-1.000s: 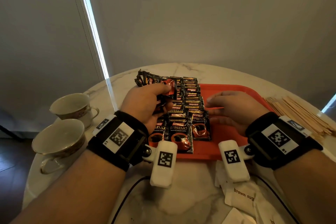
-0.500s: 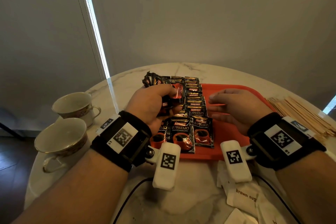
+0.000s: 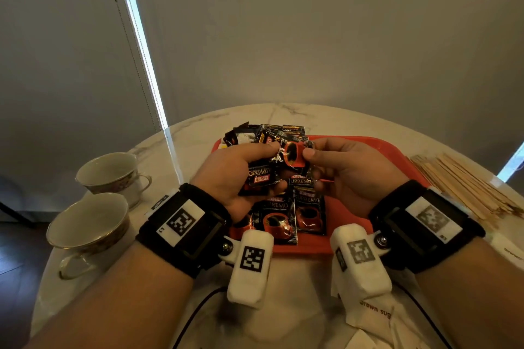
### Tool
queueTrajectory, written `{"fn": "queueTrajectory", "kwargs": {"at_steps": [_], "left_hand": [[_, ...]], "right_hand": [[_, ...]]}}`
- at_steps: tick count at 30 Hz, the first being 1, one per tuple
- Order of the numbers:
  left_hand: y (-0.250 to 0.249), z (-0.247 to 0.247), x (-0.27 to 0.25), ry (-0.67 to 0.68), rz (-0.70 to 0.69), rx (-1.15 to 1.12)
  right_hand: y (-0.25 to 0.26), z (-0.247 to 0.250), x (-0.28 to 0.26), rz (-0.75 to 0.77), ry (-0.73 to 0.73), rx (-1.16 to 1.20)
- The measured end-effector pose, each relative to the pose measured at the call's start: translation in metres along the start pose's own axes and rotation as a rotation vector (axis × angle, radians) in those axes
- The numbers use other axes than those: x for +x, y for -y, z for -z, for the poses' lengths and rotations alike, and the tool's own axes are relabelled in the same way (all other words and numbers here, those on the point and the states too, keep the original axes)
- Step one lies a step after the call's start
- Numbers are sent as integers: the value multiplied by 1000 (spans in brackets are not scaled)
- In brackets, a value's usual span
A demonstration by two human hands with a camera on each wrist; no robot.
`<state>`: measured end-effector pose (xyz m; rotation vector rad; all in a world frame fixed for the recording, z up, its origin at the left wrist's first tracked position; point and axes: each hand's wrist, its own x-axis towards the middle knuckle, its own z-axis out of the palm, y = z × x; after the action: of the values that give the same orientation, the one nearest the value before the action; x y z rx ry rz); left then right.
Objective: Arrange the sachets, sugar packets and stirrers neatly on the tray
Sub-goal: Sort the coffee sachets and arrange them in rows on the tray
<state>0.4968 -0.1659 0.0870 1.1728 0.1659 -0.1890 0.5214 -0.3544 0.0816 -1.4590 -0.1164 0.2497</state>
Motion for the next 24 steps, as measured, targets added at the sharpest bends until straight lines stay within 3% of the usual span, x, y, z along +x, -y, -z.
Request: {"fn": "queueTrajectory", "kwargs": {"at_steps": [11,17,21,24], "left_hand": [[7,-4,-1,20,-100,143],[-1,8,8,-103,-96,-5],[-5,12,9,-117,-90,-48],[-4,10,9,-116,-101,-38]], "right_hand": [[18,-8,-8,45,45,-205],[7,8,-14,-160,-111,-221],[-5,22,-26,-290,-240,-268],[-8,23,-33,-357,-232,-333]]}}
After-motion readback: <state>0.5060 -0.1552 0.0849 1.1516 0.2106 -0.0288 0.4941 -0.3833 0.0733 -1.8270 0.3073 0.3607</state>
